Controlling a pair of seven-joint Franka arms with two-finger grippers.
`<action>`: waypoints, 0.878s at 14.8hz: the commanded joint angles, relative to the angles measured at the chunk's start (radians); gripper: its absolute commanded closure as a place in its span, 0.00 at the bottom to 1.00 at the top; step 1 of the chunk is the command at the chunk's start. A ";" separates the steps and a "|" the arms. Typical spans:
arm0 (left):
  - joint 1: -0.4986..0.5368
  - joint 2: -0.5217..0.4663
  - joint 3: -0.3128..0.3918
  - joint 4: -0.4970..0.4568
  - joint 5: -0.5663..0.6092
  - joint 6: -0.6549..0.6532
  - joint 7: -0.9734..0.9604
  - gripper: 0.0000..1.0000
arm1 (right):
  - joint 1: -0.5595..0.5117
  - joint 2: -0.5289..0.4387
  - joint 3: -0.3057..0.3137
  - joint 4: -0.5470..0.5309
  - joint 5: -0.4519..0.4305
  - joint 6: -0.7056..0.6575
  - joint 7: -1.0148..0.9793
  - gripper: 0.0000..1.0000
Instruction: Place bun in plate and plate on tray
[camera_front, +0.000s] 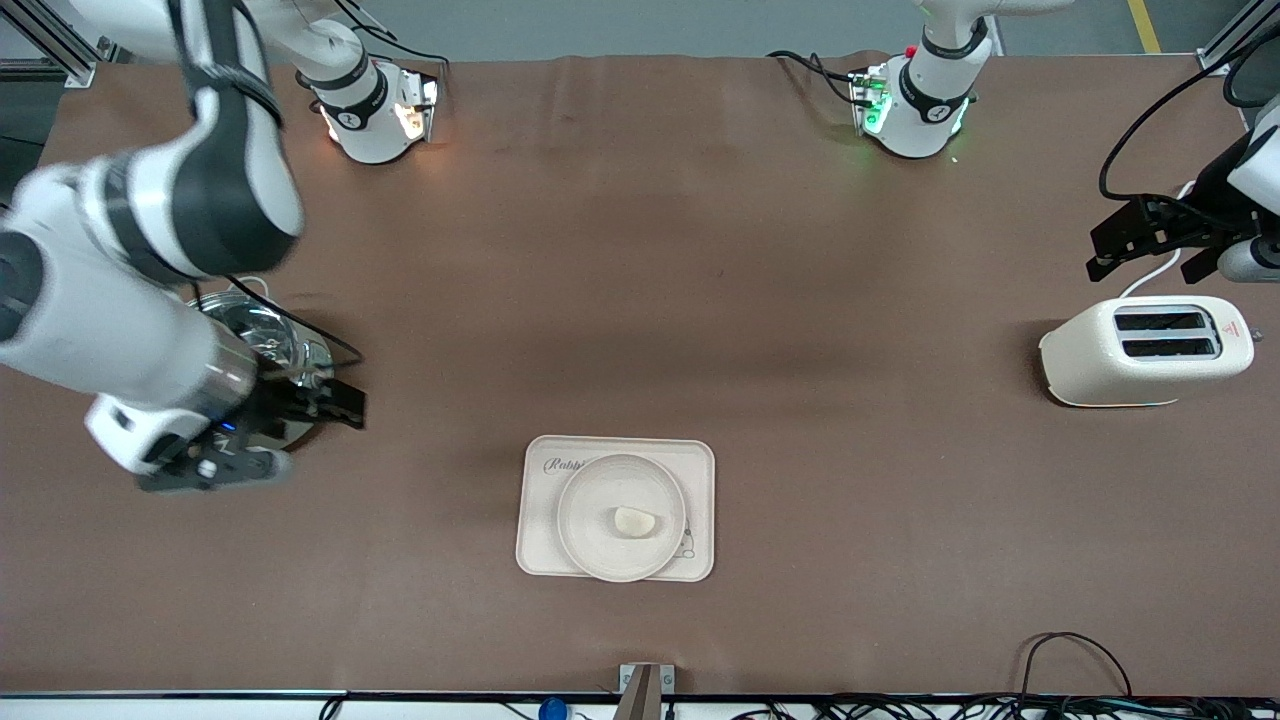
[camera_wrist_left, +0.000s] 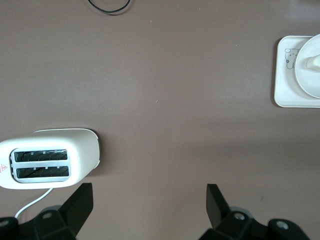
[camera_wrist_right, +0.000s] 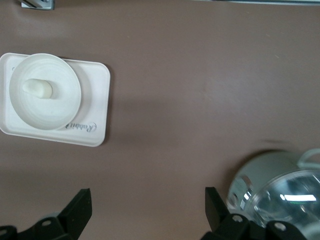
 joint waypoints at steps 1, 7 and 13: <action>-0.002 0.003 0.004 0.016 0.003 -0.017 0.021 0.00 | 0.011 -0.212 0.019 -0.228 -0.106 0.026 0.005 0.00; -0.002 0.003 0.004 0.016 0.003 -0.017 0.019 0.00 | -0.210 -0.489 0.215 -0.460 -0.252 0.017 -0.023 0.00; -0.002 0.003 0.004 0.016 0.004 -0.017 0.021 0.00 | -0.331 -0.579 0.223 -0.500 -0.252 -0.029 -0.124 0.00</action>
